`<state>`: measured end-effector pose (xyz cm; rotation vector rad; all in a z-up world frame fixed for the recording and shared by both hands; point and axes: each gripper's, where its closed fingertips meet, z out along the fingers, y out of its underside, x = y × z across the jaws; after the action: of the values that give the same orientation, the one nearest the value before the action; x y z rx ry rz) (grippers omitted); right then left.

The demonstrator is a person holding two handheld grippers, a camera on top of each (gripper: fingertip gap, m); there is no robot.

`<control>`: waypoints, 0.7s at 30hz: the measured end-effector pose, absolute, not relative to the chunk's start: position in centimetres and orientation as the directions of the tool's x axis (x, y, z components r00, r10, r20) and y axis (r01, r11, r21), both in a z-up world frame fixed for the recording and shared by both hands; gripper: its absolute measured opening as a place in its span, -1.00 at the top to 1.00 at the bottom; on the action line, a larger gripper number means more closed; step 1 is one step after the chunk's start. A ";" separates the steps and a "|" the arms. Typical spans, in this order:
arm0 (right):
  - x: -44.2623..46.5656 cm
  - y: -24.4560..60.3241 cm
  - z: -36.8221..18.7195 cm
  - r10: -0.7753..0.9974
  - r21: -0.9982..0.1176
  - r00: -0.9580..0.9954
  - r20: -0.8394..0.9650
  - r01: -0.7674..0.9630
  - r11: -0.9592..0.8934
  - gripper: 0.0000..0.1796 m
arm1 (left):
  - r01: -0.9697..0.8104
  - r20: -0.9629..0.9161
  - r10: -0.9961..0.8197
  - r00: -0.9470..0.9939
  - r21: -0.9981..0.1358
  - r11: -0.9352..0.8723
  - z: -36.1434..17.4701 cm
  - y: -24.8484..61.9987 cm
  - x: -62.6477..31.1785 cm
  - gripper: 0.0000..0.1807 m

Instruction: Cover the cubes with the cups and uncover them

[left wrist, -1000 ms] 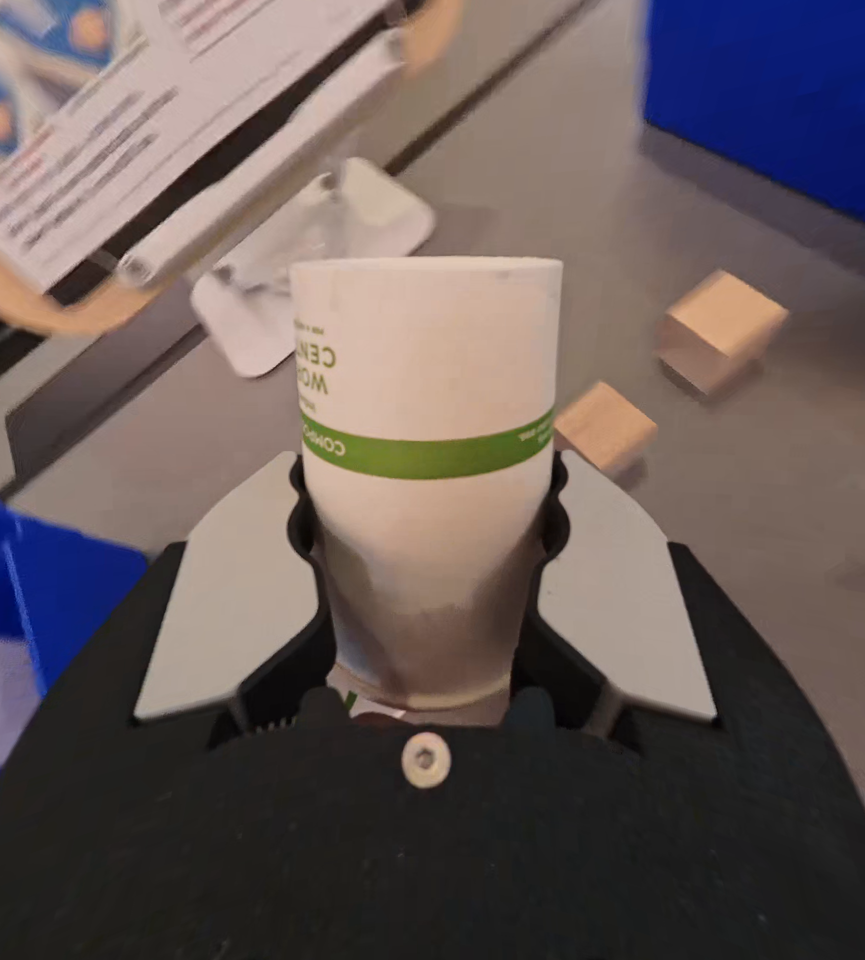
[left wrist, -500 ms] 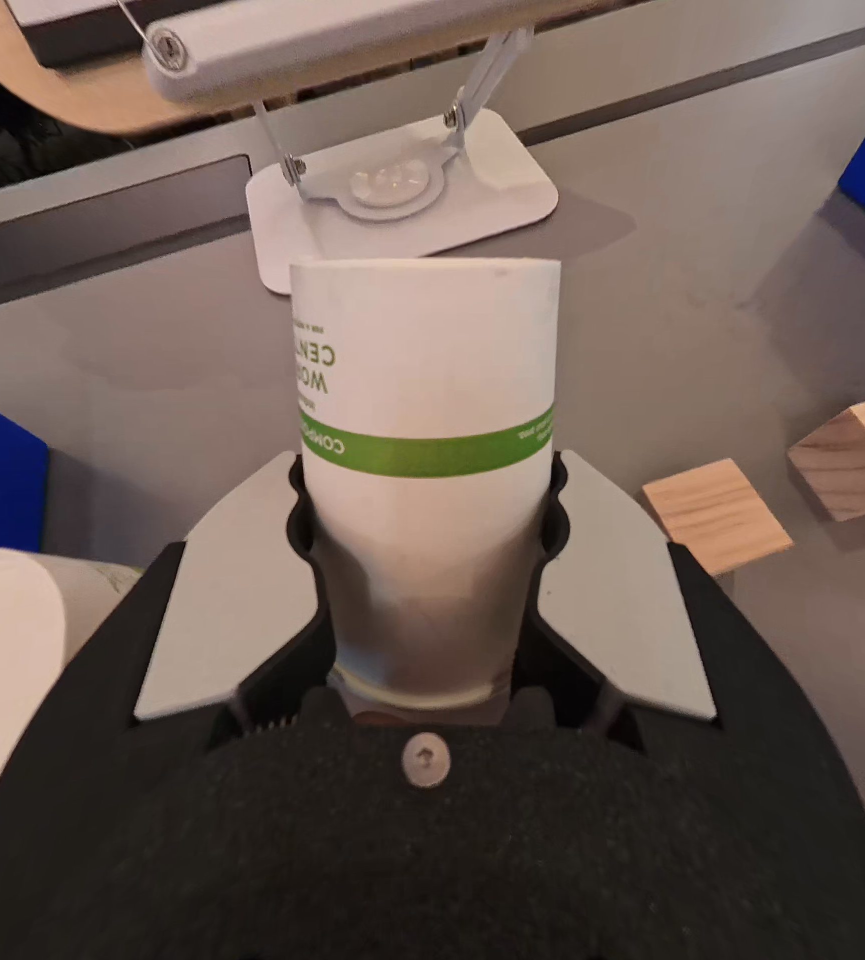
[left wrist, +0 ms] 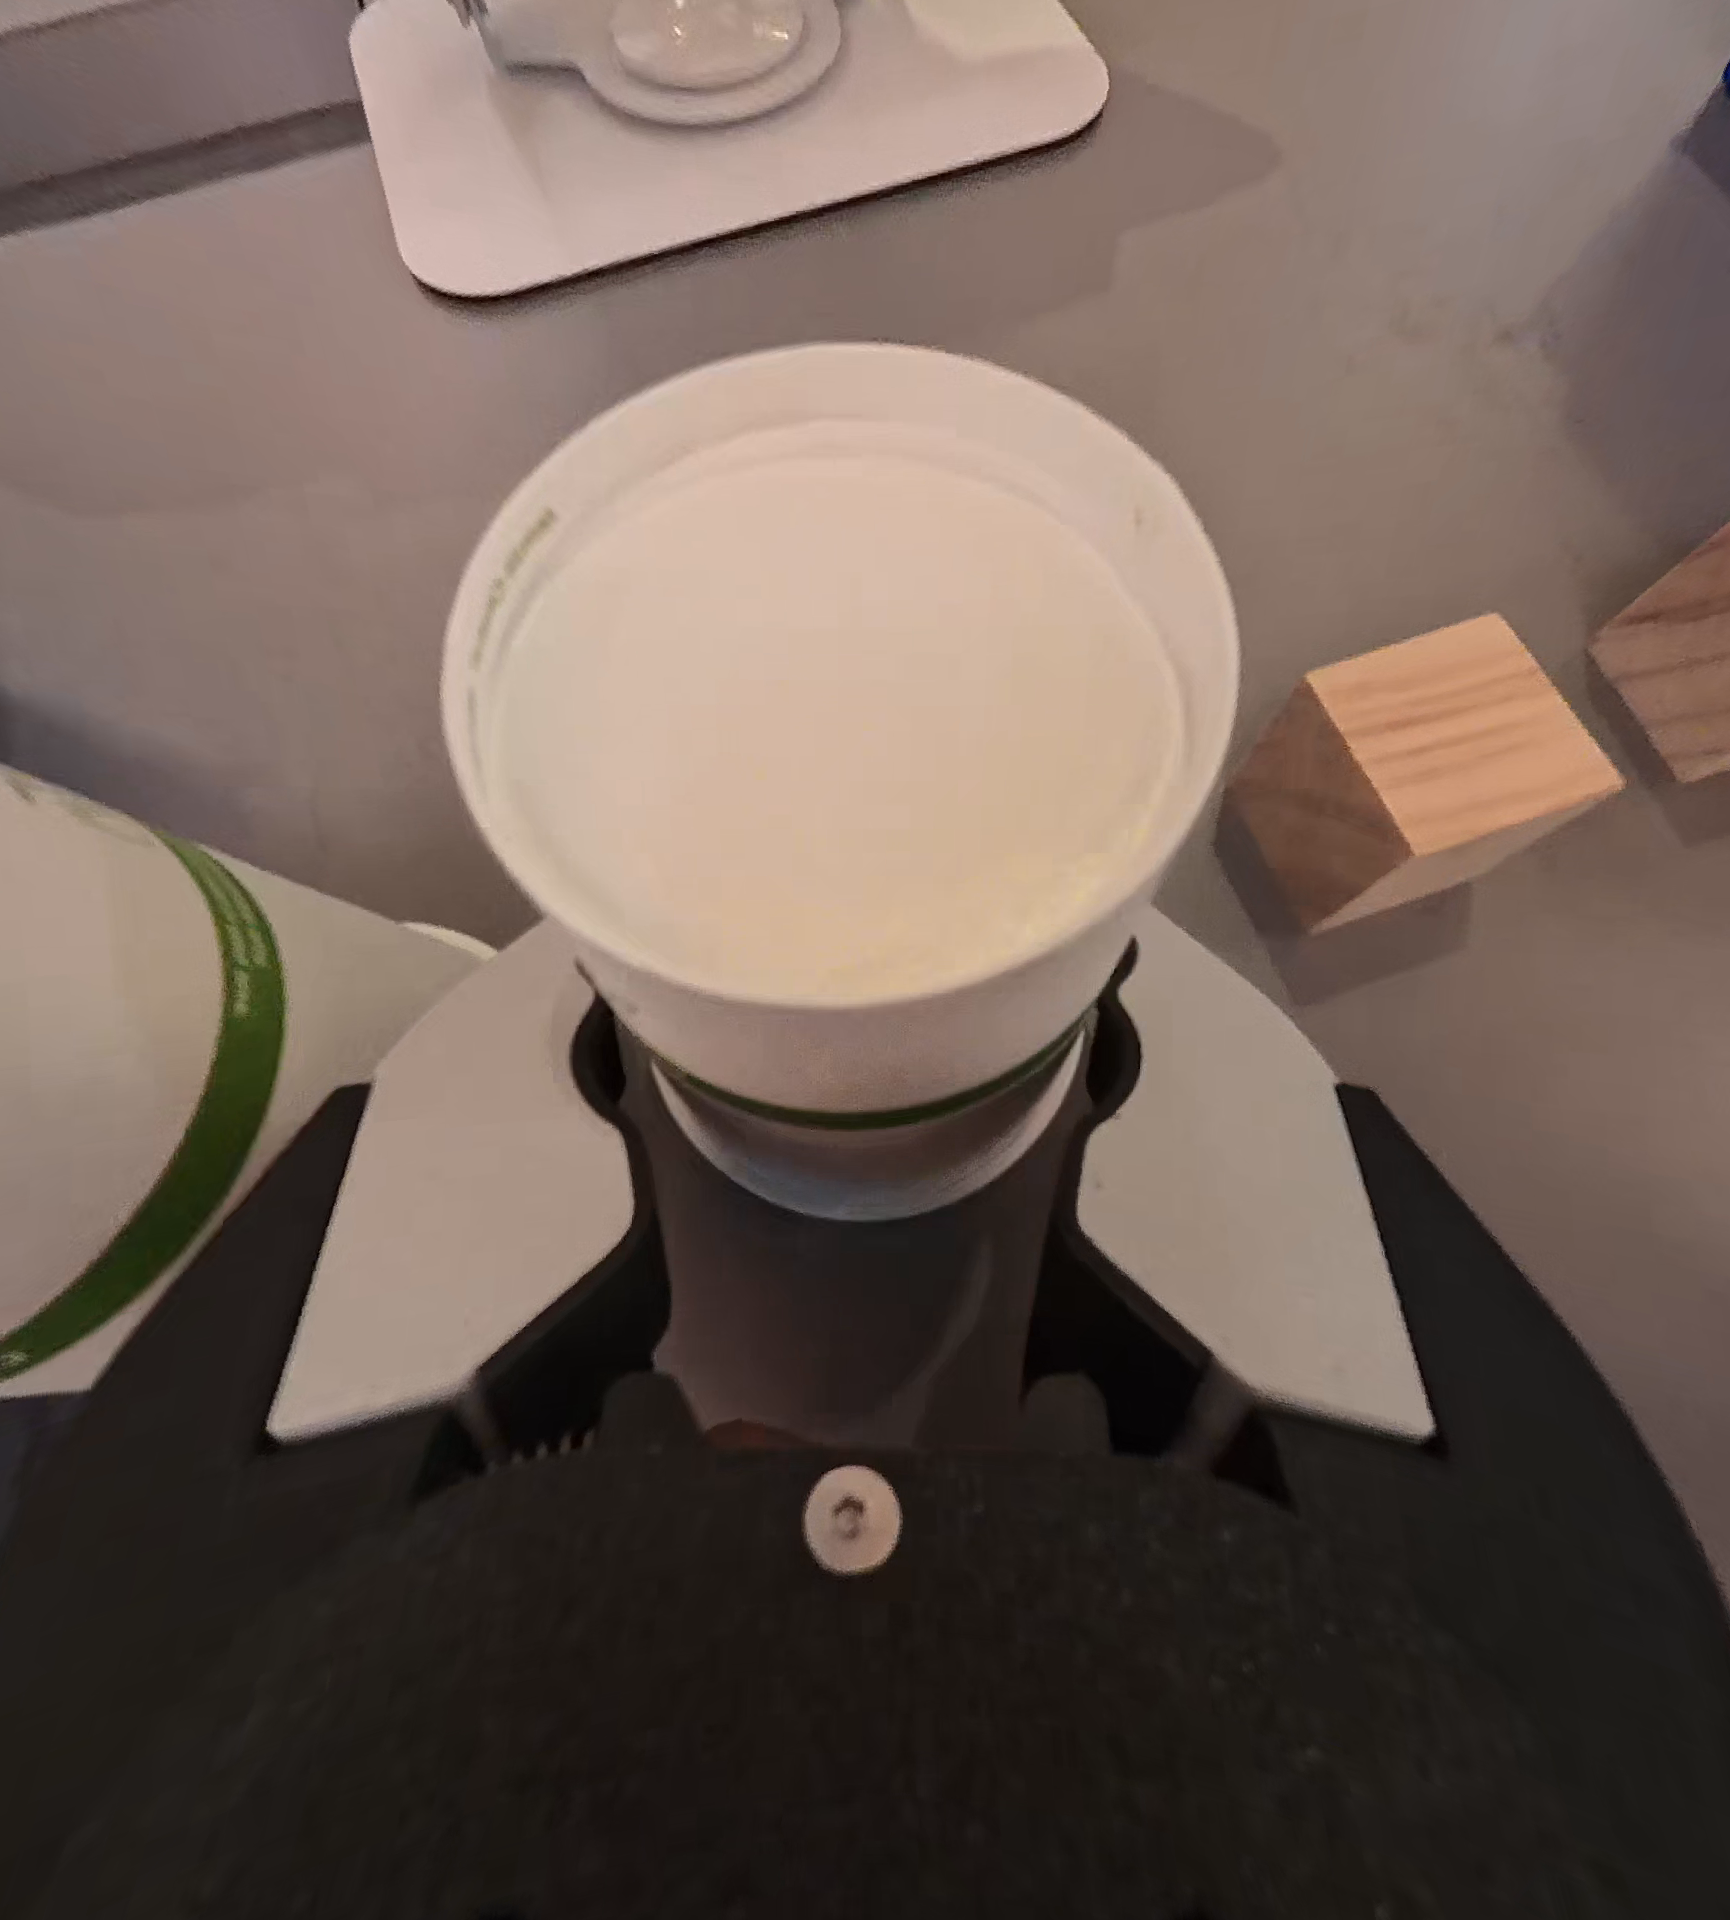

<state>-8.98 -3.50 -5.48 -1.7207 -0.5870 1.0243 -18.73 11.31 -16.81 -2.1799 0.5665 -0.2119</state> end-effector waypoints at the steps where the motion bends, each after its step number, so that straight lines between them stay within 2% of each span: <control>1: -9.0 -3.5 -5.5 0.773 -0.923 0.522 -0.361 -0.080 -0.376 0.21 | -0.311 -0.029 -0.467 0.884 -0.783 -0.539 -16.9 11.2 -18.8 0.02; 11: -9.1 -3.3 -6.4 0.767 -0.916 0.526 -0.368 -0.063 -0.396 0.21 | -0.296 -0.028 -0.478 0.878 -0.817 -0.495 -16.2 10.6 -18.9 -0.05; 16: -8.6 -3.1 -7.6 0.749 -0.913 0.553 -0.364 -0.053 -0.404 0.20 | -0.305 -0.101 -0.504 0.858 -0.888 -0.342 -10.7 7.8 -19.5 -0.08; 21: -8.4 -3.6 -8.5 0.733 -0.933 0.610 -0.299 -0.026 -0.359 0.21 | -0.284 -0.184 -0.399 0.898 -0.936 -0.208 -6.6 3.6 -24.2 0.03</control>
<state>-8.35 -3.60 -8.49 -1.7710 -0.5776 0.8905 -24.15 3.60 -6.60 -1.8056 0.5127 -0.1142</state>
